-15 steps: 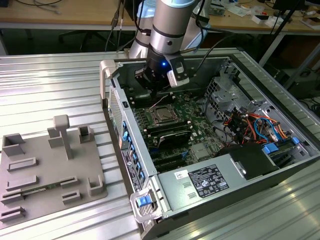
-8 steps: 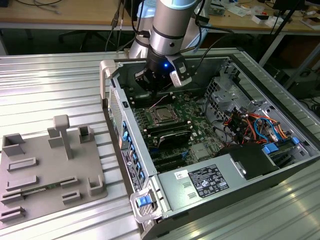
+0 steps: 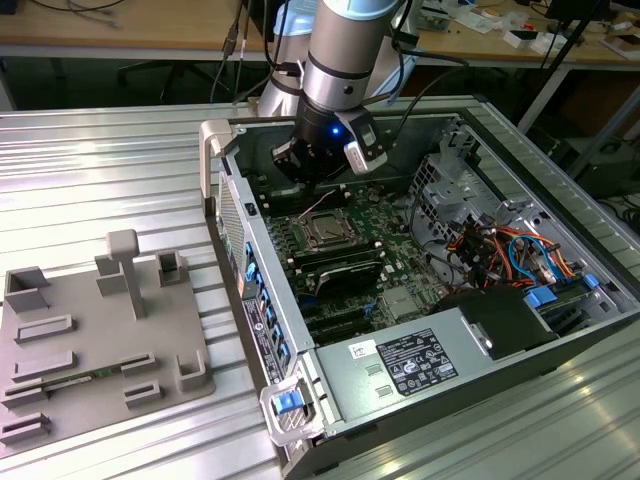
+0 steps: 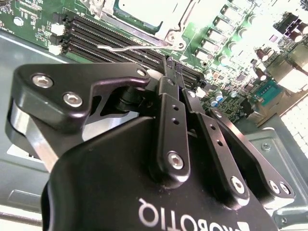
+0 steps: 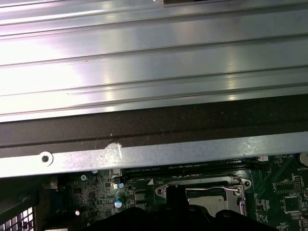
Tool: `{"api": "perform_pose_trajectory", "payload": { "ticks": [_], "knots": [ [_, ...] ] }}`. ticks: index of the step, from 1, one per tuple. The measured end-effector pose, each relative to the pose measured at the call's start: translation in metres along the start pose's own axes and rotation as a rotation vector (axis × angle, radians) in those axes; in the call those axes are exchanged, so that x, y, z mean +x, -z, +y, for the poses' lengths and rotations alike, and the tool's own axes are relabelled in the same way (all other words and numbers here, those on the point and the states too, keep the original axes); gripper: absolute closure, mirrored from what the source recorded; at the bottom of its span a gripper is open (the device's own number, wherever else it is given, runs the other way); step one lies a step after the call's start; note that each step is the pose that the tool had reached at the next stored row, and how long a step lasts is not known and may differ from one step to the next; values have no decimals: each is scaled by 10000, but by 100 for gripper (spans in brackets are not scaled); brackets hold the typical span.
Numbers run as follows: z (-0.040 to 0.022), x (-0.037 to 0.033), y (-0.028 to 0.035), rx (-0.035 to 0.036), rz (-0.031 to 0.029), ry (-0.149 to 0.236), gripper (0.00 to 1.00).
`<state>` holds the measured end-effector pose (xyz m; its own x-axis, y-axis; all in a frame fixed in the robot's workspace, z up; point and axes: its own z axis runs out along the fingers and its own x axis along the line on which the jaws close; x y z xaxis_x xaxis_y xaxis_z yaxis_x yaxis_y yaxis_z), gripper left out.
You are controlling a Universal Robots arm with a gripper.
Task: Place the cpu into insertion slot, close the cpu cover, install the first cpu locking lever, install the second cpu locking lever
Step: 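Install the first cpu locking lever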
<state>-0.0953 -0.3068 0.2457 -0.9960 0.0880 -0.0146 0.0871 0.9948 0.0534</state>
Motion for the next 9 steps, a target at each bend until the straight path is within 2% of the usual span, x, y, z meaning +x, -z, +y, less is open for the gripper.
{"api": "perform_pose_trajectory", "payload": {
  "ticks": [9],
  "knots": [
    [0,-5,0,0,1,9,89]
  ]
}}
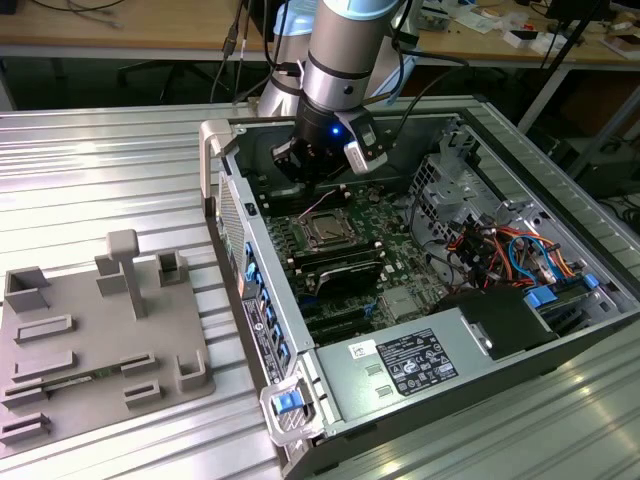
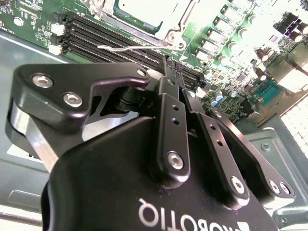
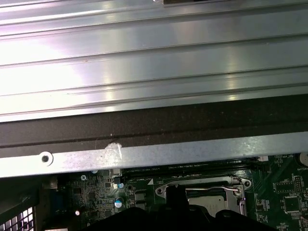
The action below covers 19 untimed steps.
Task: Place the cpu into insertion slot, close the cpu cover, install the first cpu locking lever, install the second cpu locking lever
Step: 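Install the first cpu locking lever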
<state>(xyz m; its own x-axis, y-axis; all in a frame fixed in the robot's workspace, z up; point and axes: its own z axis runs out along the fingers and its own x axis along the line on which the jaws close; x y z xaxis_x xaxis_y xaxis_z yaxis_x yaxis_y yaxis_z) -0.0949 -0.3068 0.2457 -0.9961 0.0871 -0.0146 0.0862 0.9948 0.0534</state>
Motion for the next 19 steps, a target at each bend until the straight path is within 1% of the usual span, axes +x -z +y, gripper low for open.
{"api": "perform_pose_trajectory", "payload": {
  "ticks": [3,6,8,10,11,13,15,19],
  "knots": [
    [2,-22,-4,-4,5,126,89],
    [3,-36,-7,-8,27,526,89],
    [5,-59,-10,-10,35,664,89],
    [7,-90,-17,-10,37,683,89],
    [11,-124,-26,-12,36,706,89],
    [13,-145,-28,-11,39,727,89],
    [14,-160,-32,-12,39,739,89],
    [15,-166,-33,-11,39,744,89]
  ]
}}
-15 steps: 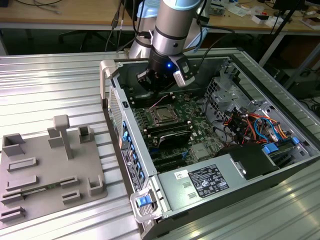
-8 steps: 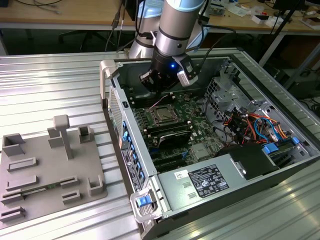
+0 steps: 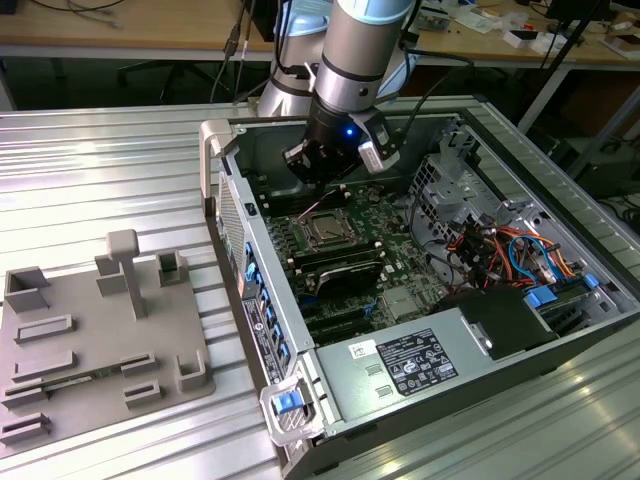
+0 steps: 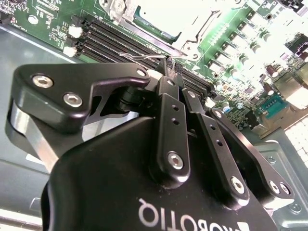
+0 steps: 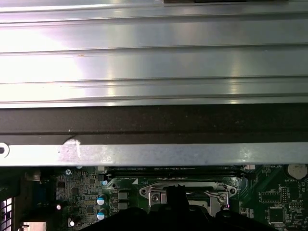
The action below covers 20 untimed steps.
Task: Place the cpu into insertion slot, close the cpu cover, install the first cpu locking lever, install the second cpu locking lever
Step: 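Install the first cpu locking lever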
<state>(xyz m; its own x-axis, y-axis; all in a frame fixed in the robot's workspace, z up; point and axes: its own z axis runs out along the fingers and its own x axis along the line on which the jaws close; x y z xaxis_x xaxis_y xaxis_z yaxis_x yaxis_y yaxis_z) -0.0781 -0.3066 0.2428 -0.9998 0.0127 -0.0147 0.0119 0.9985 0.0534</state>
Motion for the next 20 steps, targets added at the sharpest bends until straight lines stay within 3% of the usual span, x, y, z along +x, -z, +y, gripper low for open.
{"api": "perform_pose_trajectory", "payload": {
  "ticks": [14,20],
  "knots": [
    [0,-2,-3,-1,5,92,89],
    [8,-64,-41,-1,9,158,89]
  ]
}}
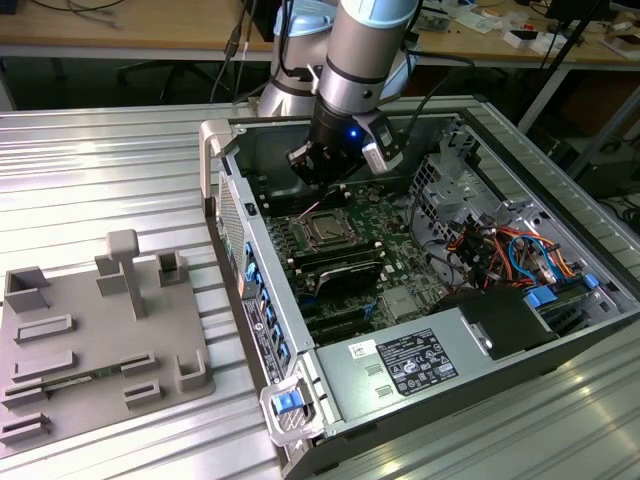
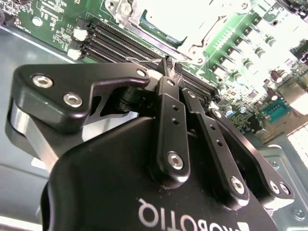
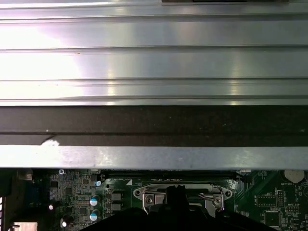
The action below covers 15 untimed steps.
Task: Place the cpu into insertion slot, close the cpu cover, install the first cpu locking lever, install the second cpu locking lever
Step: 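Install the first cpu locking lever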
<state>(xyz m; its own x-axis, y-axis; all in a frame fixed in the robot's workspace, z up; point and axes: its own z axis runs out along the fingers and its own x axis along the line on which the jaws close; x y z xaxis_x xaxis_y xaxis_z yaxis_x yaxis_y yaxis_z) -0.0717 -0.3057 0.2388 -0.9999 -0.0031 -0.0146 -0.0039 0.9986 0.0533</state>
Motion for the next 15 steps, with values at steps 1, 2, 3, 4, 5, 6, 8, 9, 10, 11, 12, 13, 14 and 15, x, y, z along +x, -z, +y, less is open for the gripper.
{"api": "perform_pose_trajectory", "payload": {
  "ticks": [1,2,3,4,5,6,8,9,10,11,12,13,14,15],
  "knots": [
    [1,-1,-2,1,0,0,89],
    [2,-2,-4,0,0,3,89],
    [4,-4,-8,-2,0,7,89],
    [6,-10,-11,-1,0,10,89],
    [9,-16,-14,0,1,13,89],
    [14,-24,-19,0,1,17,89],
    [27,-49,-35,-1,1,25,89],
    [34,-58,-41,-2,1,27,89],
    [39,-67,-47,-1,1,29,89],
    [47,-82,-58,0,2,30,89],
    [51,-95,-68,-1,1,32,89],
    [54,-108,-78,-2,1,33,89],
    [58,-121,-90,-1,2,33,89],
    [61,-136,-103,-1,2,33,89]
  ]
}}
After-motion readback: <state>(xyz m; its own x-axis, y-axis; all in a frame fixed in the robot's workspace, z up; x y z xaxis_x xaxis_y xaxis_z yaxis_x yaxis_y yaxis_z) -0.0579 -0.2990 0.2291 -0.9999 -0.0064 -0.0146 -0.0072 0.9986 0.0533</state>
